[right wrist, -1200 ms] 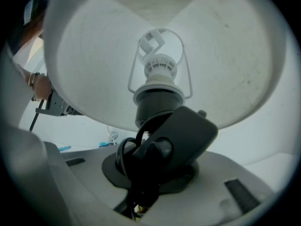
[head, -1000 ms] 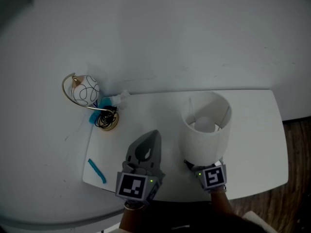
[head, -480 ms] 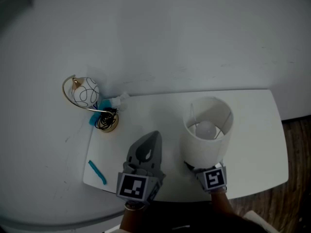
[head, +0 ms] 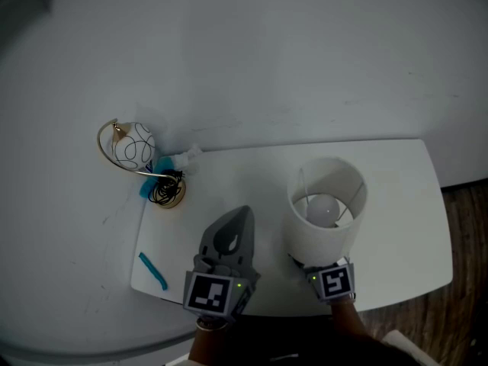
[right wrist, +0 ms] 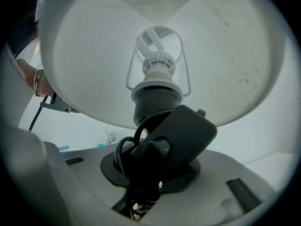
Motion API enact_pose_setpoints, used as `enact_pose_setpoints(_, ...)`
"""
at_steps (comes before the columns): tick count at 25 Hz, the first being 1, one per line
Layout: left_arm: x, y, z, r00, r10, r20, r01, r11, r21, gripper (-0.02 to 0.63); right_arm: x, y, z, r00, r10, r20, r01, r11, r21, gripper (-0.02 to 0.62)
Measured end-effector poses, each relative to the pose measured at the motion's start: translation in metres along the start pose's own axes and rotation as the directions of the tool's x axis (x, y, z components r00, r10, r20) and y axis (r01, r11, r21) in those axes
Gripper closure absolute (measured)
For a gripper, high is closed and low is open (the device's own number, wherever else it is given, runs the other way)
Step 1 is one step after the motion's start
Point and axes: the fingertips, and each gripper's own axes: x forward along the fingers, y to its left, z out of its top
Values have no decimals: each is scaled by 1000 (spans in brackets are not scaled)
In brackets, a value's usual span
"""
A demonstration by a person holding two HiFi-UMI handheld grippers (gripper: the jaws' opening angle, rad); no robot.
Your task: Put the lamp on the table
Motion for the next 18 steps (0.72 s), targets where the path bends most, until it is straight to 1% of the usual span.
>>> enact_pose_setpoints(10,-4,-3,-1,1000,-1,-3,1,1000,-2,607,-6,0,-1,1000,-9,12,9,1000,7,469)
enact_pose_setpoints(18,-8,-10,2,1000,-8,-3,8,1000,4,607,-14,1,-6,1000,-11,-4,11,1000,7,460)
